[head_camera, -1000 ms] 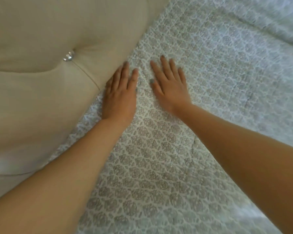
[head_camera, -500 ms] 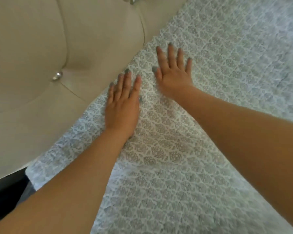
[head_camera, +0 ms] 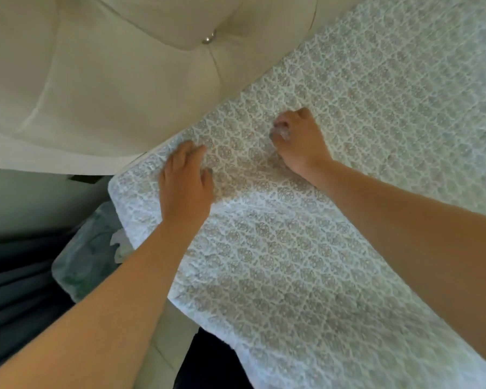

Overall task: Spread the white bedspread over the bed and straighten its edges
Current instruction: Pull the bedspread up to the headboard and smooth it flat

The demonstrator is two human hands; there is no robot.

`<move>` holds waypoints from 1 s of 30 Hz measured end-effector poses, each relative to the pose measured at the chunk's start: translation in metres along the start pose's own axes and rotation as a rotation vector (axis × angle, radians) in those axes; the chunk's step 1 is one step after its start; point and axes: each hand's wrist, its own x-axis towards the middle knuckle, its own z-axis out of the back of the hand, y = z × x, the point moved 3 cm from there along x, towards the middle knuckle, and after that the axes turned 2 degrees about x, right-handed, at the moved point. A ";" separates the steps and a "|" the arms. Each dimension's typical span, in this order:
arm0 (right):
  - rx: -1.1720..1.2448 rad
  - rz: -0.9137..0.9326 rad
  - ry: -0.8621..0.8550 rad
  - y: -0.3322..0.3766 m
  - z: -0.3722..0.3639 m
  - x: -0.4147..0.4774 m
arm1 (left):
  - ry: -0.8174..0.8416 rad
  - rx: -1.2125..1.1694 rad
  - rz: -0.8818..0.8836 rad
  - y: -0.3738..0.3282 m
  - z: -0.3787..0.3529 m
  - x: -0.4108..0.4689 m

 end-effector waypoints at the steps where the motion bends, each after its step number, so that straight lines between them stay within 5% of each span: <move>1: 0.088 -0.074 -0.030 0.007 -0.001 0.007 | -0.018 -0.012 -0.003 0.006 -0.001 -0.003; 5: 0.245 -0.324 -0.119 0.034 -0.011 0.052 | -0.073 0.050 -0.097 0.016 -0.011 -0.008; 10: 0.382 -0.523 -0.032 0.042 -0.013 0.079 | -0.105 0.054 -0.104 0.018 -0.014 -0.007; 15: 0.495 -0.657 0.099 0.054 -0.018 0.093 | -0.095 0.030 -0.142 0.018 -0.011 -0.002; 22: 0.749 -0.669 0.016 0.059 -0.025 0.098 | -0.058 0.019 -0.210 0.024 -0.010 0.004; 25: 0.515 -0.636 0.005 0.056 -0.016 0.095 | -0.056 0.009 -0.219 0.024 -0.010 0.004; 30: 0.207 -0.640 0.292 0.058 -0.010 0.088 | -0.077 0.009 -0.213 0.024 -0.011 0.004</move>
